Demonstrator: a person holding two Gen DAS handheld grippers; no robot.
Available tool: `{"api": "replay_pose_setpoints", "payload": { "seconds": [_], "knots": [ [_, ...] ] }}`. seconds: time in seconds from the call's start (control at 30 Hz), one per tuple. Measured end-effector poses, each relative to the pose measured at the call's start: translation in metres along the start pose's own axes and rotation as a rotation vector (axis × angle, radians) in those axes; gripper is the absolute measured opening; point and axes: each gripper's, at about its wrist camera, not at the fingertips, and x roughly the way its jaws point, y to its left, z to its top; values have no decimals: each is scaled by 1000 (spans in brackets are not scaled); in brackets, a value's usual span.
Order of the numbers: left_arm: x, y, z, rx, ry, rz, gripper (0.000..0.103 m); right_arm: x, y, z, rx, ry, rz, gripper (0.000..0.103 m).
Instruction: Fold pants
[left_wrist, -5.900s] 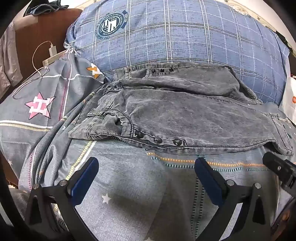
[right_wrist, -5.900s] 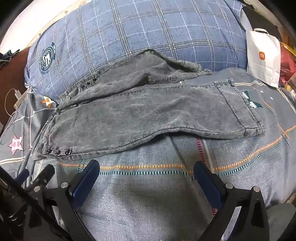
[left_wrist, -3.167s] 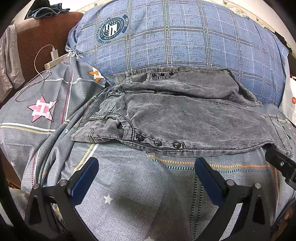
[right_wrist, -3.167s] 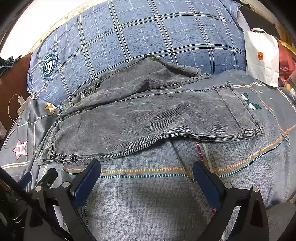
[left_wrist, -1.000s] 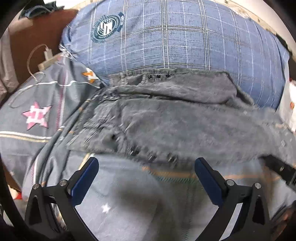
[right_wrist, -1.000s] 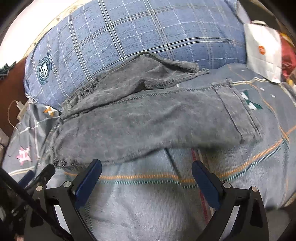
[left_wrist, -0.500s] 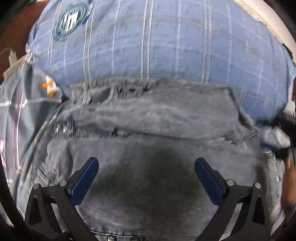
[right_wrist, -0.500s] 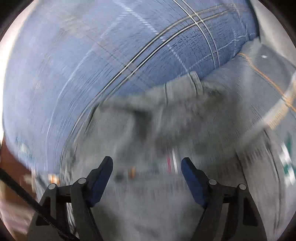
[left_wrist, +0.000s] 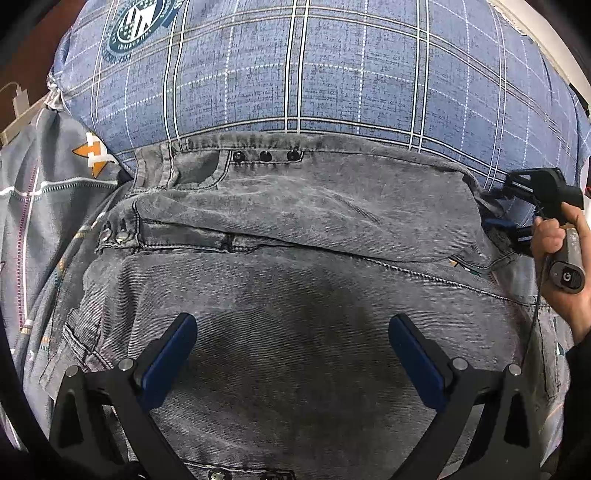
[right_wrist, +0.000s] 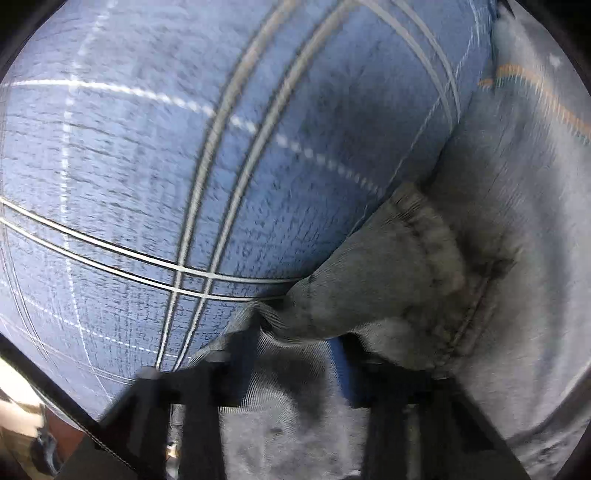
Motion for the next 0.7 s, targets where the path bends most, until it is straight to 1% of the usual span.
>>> {"api": "replay_pose_setpoints", "payload": {
  "seconds": [0.03, 0.07, 0.1, 0.17, 0.2, 0.23, 0.27, 0.3, 0.33, 0.37, 0.4, 0.43, 0.47, 0.5, 0.53, 0.57, 0.6, 0.67, 0.7],
  "knots": [
    [-2, -1, 0, 2, -5, -1, 103, -8, 6, 2, -41, -15, -16, 15],
    [-3, -2, 0, 6, -9, -1, 103, -15, 9, 3, -61, -26, -15, 13],
    [-5, -2, -1, 9, -14, 1, 103, -23, 13, 4, -83, -42, -16, 9],
    [-7, -2, -2, 11, -22, 3, 103, -35, 20, 4, -115, -68, -1, 9],
    [-7, -2, -2, 9, -24, 4, 103, -39, 21, 3, -115, -74, 18, 13],
    [-8, -1, -2, 6, -25, 2, 103, -43, 20, 2, -105, -81, 24, 26],
    [-7, -1, -2, 3, -23, 0, 103, -44, 19, 3, -89, -80, 30, 45],
    [-7, -1, -2, 3, -22, 0, 103, -43, 17, 5, -72, -76, 45, 88],
    [-7, 0, -2, 2, -21, 0, 103, -40, 15, 5, -59, -83, 54, 96],
    [-7, 0, -2, 3, -21, 0, 103, -36, 16, 9, -53, -87, 35, 94],
    [-6, 0, -2, 5, -21, 1, 103, -29, 14, 11, -53, -75, 24, 87],
    [-6, 0, -2, 5, -21, 1, 103, -20, 14, 16, -37, -53, 25, 82],
    [-5, 0, -2, 5, -20, 1, 103, -13, 14, 21, -16, -39, 27, 80],
    [-4, -1, -1, 6, -18, 1, 103, -3, 12, 26, 12, -18, 18, 71],
    [-3, -1, -1, 6, -15, 2, 103, 8, 11, 31, 27, 3, -6, 49],
    [-1, -1, 0, 5, -11, 1, 103, 14, 9, 34, 32, 10, -22, 32],
    [0, -1, 0, 4, -6, 0, 103, 16, 8, 36, 41, 17, -34, 17],
    [1, -1, 2, 0, 1, -7, 103, 4, 9, 32, 24, -7, -22, 16],
    [0, -1, 3, -3, 1, -12, 103, -9, 15, 25, -17, -26, -18, 15]
  ]
}}
